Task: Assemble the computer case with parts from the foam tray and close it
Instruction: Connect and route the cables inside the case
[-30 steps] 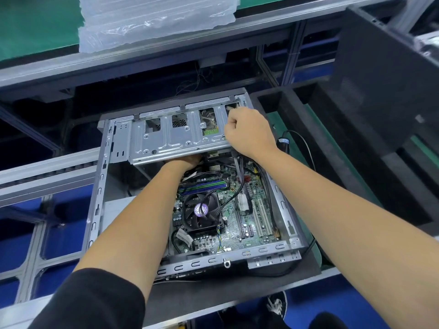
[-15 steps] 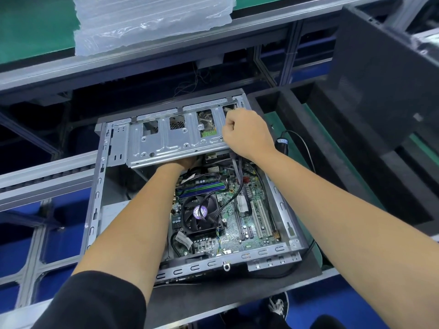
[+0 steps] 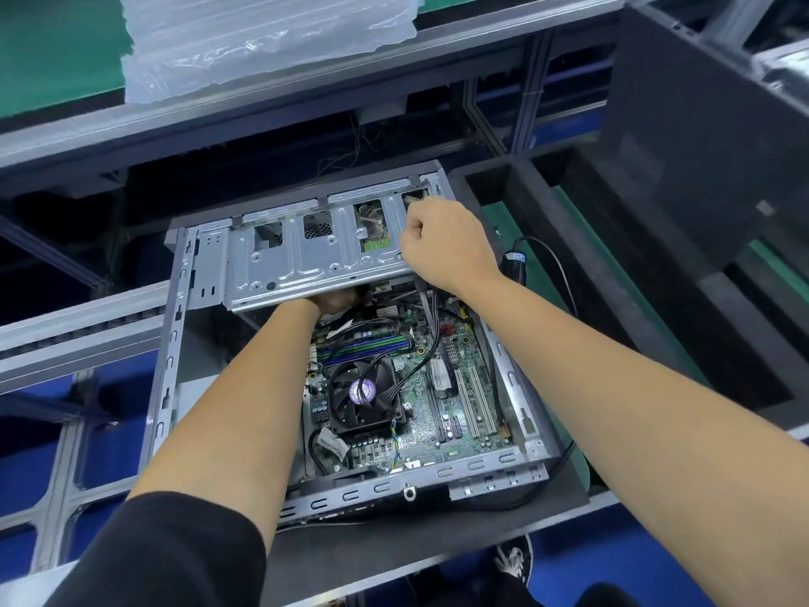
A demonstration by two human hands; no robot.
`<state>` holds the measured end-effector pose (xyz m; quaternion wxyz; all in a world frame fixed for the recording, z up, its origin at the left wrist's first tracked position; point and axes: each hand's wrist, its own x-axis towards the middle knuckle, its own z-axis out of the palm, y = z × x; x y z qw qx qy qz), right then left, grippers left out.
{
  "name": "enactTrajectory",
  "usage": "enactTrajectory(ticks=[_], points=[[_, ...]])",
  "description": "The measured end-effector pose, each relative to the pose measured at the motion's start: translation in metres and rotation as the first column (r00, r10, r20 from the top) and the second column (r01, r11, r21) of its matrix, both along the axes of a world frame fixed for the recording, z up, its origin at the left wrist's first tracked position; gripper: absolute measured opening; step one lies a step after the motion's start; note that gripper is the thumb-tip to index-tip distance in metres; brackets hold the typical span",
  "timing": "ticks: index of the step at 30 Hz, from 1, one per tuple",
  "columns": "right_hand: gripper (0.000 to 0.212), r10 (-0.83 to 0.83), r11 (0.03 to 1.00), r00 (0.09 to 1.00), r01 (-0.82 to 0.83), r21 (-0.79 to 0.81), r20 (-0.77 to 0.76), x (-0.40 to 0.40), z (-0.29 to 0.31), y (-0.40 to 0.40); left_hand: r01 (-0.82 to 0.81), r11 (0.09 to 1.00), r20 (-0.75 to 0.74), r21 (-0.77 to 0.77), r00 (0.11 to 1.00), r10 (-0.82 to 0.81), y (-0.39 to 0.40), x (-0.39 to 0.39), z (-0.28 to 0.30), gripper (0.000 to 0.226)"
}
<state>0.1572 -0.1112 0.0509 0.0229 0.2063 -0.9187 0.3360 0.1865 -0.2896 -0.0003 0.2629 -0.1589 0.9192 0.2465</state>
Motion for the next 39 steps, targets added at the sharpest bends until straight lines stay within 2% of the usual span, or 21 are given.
enactTrajectory(ticks=[1, 3, 5, 7, 8, 11, 17, 20, 22, 24, 26, 28, 30, 32, 35, 39], points=[[0.022, 0.001, 1.0, 1.0, -0.001, 0.003, 0.002, 0.0, 0.0, 0.0, -0.036, 0.999, -0.006, 0.039, 0.999, 0.036, 0.001, -0.002, -0.002, 0.024], [0.023, 0.003, 1.0, 1.0, -0.003, 0.0, 0.01, 0.0, 0.0, 0.0, -0.044, 0.999, 0.007, 0.023, 0.999, 0.044, 0.005, 0.001, 0.003, 0.024], [0.022, 0.001, 1.0, 1.0, -0.001, 0.0, 0.018, 0.0, 0.001, 0.0, -0.039, 0.999, -0.054, -0.014, 0.998, 0.038, 0.003, 0.003, -0.001, 0.02], [0.019, -0.003, 1.0, 1.0, 0.003, 0.0, 0.026, 0.001, 0.001, 0.001, -0.119, 0.99, -0.133, -0.072, 0.985, 0.108, 0.0, 0.003, -0.004, 0.036], [0.018, -0.004, 1.0, 1.0, 0.004, 0.002, 0.028, 0.002, 0.002, 0.001, -0.113, 0.99, -0.142, -0.086, 0.985, 0.1, 0.001, 0.004, -0.003, 0.037], [0.014, -0.004, 1.0, 1.0, 0.004, 0.009, 0.029, 0.002, 0.003, 0.001, 0.003, 0.997, -0.017, -0.074, 1.0, -0.004, 0.013, 0.003, 0.006, 0.027], [0.014, -0.014, 1.0, 0.999, 0.014, 0.019, 0.036, 0.003, 0.004, 0.002, 0.001, 0.992, 0.072, -0.13, 0.997, 0.008, 0.016, 0.011, 0.007, 0.046], [0.013, -0.02, 1.0, 0.999, 0.02, 0.011, 0.047, 0.003, 0.005, 0.002, 0.017, 0.997, 0.116, -0.077, 0.993, -0.008, 0.017, 0.013, 0.009, 0.035], [0.013, -0.021, 1.0, 0.998, 0.02, 0.009, 0.055, 0.003, 0.006, 0.002, -0.032, 0.999, 0.102, -0.022, 0.994, 0.034, 0.016, 0.01, 0.009, 0.034], [0.012, -0.015, 1.0, 0.998, 0.014, 0.009, 0.059, 0.003, 0.007, 0.002, 0.008, 1.0, 0.127, 0.028, 0.992, -0.011, 0.017, 0.013, 0.014, 0.033], [0.012, -0.012, 1.0, 0.998, 0.012, 0.007, 0.059, 0.004, 0.008, 0.003, 0.02, 0.996, 0.193, 0.086, 0.981, -0.036, 0.02, 0.016, 0.015, 0.021], [0.013, -0.01, 1.0, 0.999, 0.01, 0.008, 0.053, 0.004, 0.008, 0.003, 0.074, 0.997, 0.244, 0.014, 0.967, -0.075, 0.023, 0.018, 0.012, 0.036], [0.014, -0.003, 1.0, 0.999, 0.002, 0.012, 0.045, 0.005, 0.008, 0.003, 0.083, 0.984, 0.155, -0.161, 0.986, -0.058, 0.023, 0.018, 0.005, 0.038], [0.016, 0.003, 1.0, 0.999, -0.004, 0.014, 0.043, 0.004, 0.007, 0.003, 0.013, 0.97, 0.099, -0.241, 0.995, 0.012, 0.026, 0.018, 0.008, 0.044], [0.018, 0.007, 1.0, 0.999, -0.007, 0.015, 0.035, 0.005, 0.007, 0.003, 0.157, 0.947, 0.16, -0.281, 0.98, -0.115, 0.031, 0.017, 0.01, 0.051], [0.015, 0.011, 1.0, 0.999, -0.012, 0.015, 0.038, 0.004, 0.007, 0.003, 0.103, 0.964, 0.124, -0.246, 0.99, -0.074, 0.025, 0.014, 0.005, 0.036]])
